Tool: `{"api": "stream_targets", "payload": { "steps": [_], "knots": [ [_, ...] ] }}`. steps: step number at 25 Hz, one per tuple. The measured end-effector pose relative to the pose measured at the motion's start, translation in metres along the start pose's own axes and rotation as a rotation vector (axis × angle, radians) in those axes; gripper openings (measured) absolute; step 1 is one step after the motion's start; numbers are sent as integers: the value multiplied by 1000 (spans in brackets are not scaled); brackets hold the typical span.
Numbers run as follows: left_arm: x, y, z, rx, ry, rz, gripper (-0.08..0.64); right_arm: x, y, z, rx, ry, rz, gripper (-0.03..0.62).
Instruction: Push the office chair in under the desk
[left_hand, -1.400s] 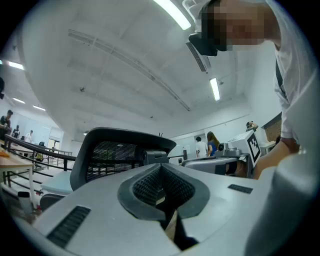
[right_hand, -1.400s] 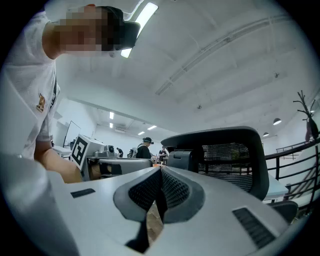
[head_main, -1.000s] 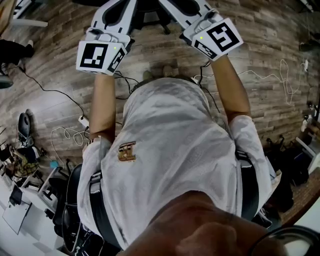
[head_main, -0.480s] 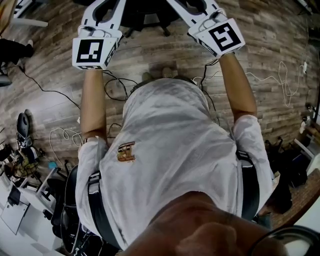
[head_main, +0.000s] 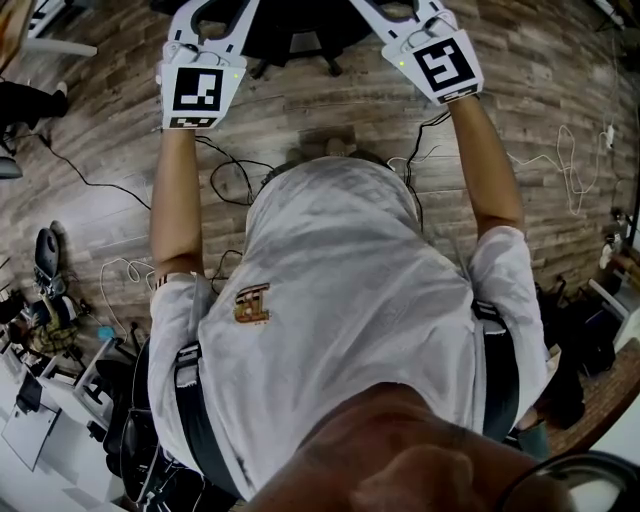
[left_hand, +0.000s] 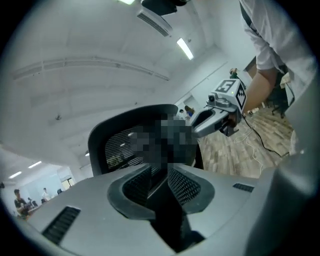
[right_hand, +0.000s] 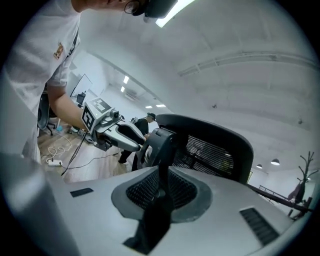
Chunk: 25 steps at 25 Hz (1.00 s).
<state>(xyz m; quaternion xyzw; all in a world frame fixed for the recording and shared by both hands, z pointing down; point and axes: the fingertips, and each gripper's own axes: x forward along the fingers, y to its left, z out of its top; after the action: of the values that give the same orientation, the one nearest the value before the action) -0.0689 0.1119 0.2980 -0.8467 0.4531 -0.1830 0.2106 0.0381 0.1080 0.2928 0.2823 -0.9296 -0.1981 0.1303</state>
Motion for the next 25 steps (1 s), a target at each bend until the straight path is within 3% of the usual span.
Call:
{"api": "stream_targets", "payload": {
  "steps": [7, 11, 16, 25],
  "knots": [
    [16, -4, -27, 214, 121, -45, 159, 15, -3, -20, -143, 100, 27, 141],
    [27, -5, -44, 355, 195, -59, 236, 27, -3, -40, -329, 201, 27, 224],
    [39, -3, -61, 524, 266, -44, 300, 36, -7, -58, -556, 304, -13, 250],
    [49, 2, -76, 630, 295, -35, 319, 38, -7, -70, -686, 382, 0, 253]
  ]
}}
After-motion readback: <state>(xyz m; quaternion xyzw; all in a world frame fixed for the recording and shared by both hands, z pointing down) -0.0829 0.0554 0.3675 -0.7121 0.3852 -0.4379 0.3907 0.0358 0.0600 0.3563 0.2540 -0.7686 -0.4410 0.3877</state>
